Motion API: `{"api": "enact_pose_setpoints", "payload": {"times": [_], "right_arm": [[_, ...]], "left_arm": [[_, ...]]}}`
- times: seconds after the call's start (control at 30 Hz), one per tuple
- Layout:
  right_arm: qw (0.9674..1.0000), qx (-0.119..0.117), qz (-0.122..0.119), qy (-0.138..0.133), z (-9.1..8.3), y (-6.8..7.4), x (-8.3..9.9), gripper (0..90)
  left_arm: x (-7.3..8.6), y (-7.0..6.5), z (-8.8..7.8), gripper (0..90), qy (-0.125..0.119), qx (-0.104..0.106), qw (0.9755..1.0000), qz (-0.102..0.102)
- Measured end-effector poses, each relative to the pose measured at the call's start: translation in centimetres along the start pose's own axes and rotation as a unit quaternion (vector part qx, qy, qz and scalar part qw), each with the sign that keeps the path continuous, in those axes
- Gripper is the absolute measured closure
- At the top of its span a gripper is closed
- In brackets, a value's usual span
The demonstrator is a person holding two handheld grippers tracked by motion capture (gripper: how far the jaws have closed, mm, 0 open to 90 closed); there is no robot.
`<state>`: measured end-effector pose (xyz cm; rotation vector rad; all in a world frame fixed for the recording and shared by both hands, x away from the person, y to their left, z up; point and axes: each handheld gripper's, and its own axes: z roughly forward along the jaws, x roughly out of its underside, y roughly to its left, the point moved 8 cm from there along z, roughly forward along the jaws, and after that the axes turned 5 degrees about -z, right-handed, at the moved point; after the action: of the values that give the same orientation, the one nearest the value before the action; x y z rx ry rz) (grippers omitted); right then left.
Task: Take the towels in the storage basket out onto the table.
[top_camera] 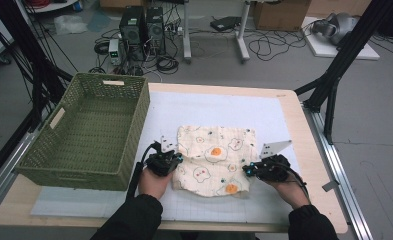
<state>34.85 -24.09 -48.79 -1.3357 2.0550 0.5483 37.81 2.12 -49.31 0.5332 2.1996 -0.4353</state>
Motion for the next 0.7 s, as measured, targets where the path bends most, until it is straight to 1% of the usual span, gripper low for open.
{"api": "enact_pose_setpoints", "payload": {"times": [0.03,0.07,0.1,0.17,0.27,0.3,0.33,0.37,0.43,0.47,0.53,0.57,0.63,0.7], "right_arm": [[0.9999,0.001,-0.004,0.009,0.7,-0.1,-0.1,88.9],[0.9998,0.004,-0.007,0.016,1.2,-0.1,-0.1,88.9],[0.9999,0.003,-0.004,0.009,1.3,-0.2,-0.4,88.9],[1.0,0.006,-0.005,0.005,1.4,-0.3,-0.5,88.5],[0.9999,0.012,-0.002,0.002,1.4,-0.4,-0.5,88.7],[0.9999,0.014,-0.003,0.001,1.4,-0.4,-0.6,88.9],[0.9998,0.019,-0.007,-0.001,1.4,-0.3,-0.8,88.9],[0.9997,0.02,-0.008,-0.005,1.4,-0.2,-1.1,89.0],[0.9997,0.02,-0.013,-0.009,1.6,0.0,-1.7,88.9],[0.9997,0.017,-0.015,-0.008,1.8,0.2,-1.8,88.9],[0.9997,0.015,-0.02,0.009,2.3,0.3,-1.6,88.1],[0.9998,0.013,-0.017,0.002,2.3,0.3,-1.6,85.4],[0.9997,0.02,-0.012,-0.003,1.9,0.1,-1.5,76.3],[0.9995,0.025,-0.007,-0.019,1.1,0.3,-1.4,73.6]], "left_arm": [[0.0,0.1,0.2,89.5,0.001,-0.003,1.0,0.002],[0.0,0.1,0.4,89.4,0.002,-0.003,1.0,-0.001],[0.0,0.0,0.4,89.3,0.002,-0.002,1.0,-0.003],[0.1,0.0,0.3,89.1,0.002,-0.003,1.0,0.009],[-0.3,-0.2,-0.3,87.4,-0.007,0.005,1.0,0.004],[-0.4,-0.3,-0.6,86.8,-0.013,0.007,0.9999,0.005],[-0.4,-0.4,-0.8,86.8,-0.015,0.009,0.9998,0.009],[-0.4,-0.4,-1.0,86.2,-0.015,0.012,0.9998,0.009],[-0.4,-0.4,-1.5,82.8,-0.018,0.016,0.9997,0.007],[-0.4,-0.4,-1.7,82.8,-0.021,0.018,0.9996,0.004],[-0.2,-0.5,-2.2,79.4,-0.023,0.028,0.9994,0.004],[-0.1,-0.6,-2.5,78.0,-0.022,0.03,0.9993,0.008],[0.0,-0.9,-3.0,75.1,-0.026,0.035,0.999,0.009],[0.2,-1.2,-3.6,73.6,-0.031,0.043,0.9986,0.011]]}}
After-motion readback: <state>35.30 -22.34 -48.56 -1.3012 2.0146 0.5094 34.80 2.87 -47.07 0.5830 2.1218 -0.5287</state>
